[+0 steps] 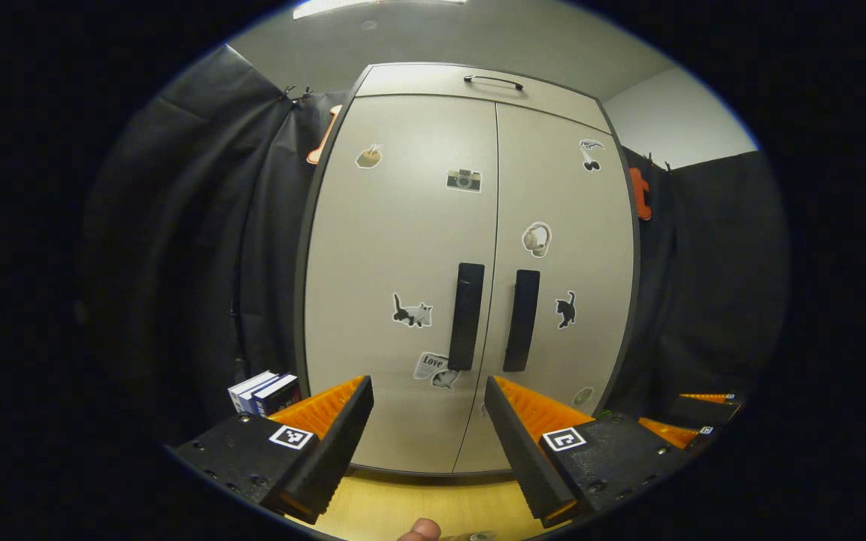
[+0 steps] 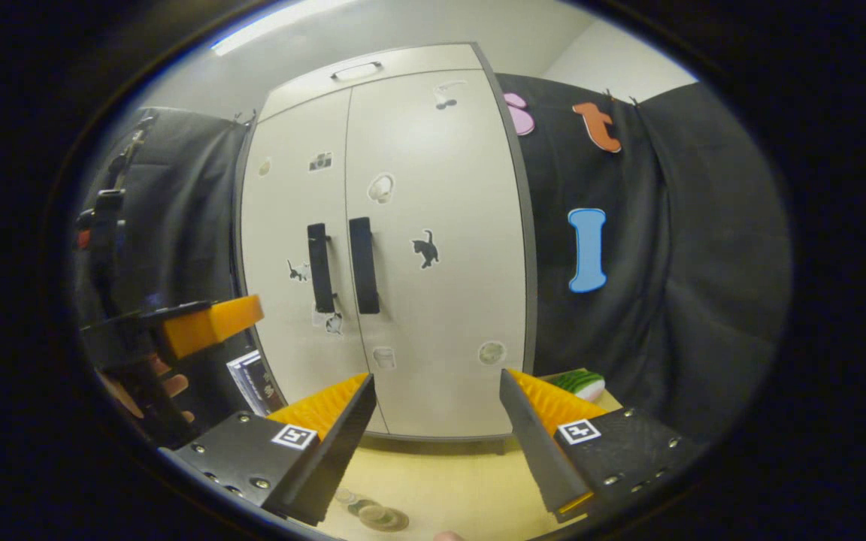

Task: Grasp the bottle in the cabinet with the left hand and place it on the coaster, then close the right door with the right hand and the left door with the left hand.

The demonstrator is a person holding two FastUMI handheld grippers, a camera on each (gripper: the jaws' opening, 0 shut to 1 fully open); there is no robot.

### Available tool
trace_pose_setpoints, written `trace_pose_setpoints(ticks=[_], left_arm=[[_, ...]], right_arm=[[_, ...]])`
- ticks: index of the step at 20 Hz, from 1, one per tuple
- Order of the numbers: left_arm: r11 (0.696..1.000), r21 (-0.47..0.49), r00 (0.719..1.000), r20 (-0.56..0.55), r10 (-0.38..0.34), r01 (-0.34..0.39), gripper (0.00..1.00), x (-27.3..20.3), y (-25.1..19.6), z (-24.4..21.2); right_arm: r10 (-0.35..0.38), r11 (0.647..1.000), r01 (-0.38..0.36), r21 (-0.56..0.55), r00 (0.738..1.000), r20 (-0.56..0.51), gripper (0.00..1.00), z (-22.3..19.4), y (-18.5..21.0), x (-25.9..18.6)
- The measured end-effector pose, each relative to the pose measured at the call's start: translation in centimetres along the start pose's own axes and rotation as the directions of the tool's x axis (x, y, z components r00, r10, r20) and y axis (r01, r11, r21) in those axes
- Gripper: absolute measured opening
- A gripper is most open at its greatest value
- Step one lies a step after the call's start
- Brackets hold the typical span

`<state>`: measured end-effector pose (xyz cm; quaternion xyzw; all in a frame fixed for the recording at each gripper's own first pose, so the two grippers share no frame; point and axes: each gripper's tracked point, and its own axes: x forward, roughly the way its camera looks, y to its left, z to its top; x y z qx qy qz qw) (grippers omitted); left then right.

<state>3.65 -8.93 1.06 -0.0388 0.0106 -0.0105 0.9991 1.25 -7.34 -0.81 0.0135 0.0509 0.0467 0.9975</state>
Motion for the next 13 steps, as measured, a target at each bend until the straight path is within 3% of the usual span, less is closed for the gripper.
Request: trace_pose_setpoints(ticks=[5, 13], left_arm=[[0.998, 0.056, 1.000, 0.015, 0.014, -0.015, 0.95, -3.2, 0.4, -1.0], [0.998, 0.049, 0.999, 0.033, 0.024, -0.025, 0.95, -3.7, 1.5, -0.4]], right_arm=[[0.010, 1.000, -0.008, -0.026, 0.999, 0.046, 1.00, 1.6, 1.6, -0.7], [-0.018, 1.000, 0.018, -0.012, 0.998, 0.064, 1.00, 2.2, 1.5, -0.7]])
